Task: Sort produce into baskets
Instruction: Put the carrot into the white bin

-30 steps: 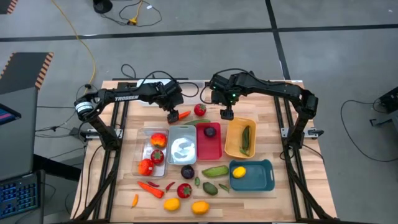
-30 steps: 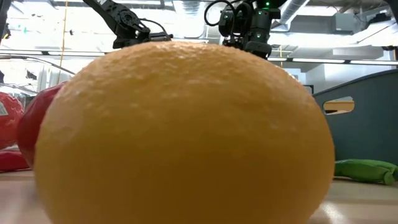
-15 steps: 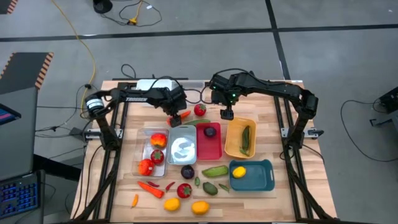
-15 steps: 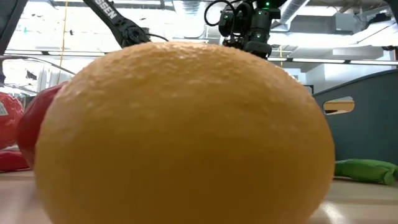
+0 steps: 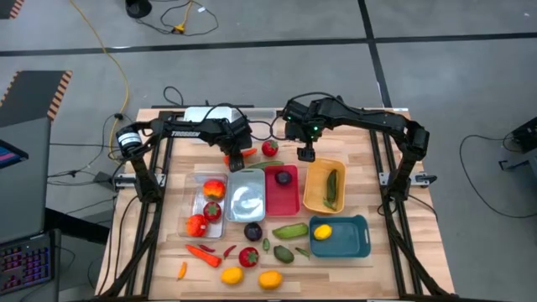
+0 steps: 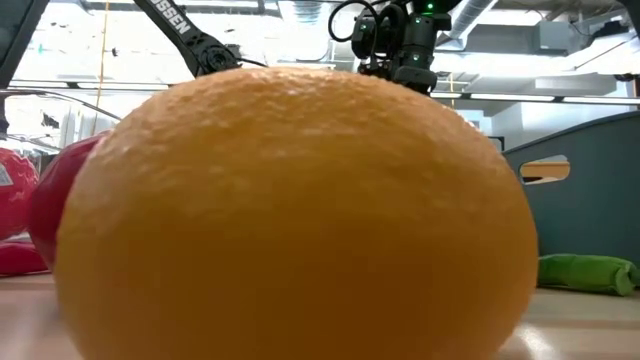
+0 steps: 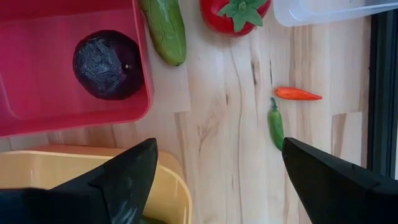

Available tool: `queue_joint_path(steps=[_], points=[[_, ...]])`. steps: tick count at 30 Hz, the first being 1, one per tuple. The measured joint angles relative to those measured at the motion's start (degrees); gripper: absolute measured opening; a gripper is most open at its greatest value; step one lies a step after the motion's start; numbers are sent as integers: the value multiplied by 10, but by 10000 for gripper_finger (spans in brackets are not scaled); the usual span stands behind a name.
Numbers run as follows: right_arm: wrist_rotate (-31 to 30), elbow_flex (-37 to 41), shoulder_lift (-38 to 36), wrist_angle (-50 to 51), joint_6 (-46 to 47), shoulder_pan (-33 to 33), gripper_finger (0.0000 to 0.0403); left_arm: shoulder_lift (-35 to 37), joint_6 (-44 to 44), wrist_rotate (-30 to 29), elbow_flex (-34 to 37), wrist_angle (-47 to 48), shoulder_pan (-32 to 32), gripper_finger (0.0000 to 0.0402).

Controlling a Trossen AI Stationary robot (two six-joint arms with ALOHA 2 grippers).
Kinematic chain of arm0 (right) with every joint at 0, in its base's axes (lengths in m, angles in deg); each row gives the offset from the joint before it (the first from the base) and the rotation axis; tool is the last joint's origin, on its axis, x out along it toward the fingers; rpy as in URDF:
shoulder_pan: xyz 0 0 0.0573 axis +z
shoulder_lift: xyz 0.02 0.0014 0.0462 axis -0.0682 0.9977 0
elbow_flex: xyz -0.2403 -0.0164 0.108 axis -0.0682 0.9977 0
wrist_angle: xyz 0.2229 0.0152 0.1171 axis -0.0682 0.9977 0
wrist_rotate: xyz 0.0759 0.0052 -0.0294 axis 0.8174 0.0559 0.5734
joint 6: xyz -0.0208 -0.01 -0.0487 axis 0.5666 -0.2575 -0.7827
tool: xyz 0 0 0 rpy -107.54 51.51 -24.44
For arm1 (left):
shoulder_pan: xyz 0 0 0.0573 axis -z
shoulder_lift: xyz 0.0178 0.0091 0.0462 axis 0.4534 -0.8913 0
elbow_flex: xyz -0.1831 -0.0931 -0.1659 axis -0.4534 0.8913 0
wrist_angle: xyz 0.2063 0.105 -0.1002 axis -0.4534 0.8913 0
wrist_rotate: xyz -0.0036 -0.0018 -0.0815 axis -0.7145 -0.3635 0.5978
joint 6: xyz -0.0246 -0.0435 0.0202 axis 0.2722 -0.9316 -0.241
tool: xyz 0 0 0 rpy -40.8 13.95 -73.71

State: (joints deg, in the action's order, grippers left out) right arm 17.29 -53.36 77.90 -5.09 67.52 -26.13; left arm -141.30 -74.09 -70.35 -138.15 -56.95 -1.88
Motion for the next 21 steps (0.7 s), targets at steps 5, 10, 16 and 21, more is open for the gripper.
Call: queue_joint_path(steps=[5,10,16,21], points=[[0,0,0,0,1,0,369,1,5,0,0,0,0,89],[0,0,0,0,2,0,369,1,8,0,0,0,0,84],[0,0,0,0,2,0,369,24,11,0,0,4,0,94],[0,0,0,0,2,0,369,59,11,0,0,12,-1,94]])
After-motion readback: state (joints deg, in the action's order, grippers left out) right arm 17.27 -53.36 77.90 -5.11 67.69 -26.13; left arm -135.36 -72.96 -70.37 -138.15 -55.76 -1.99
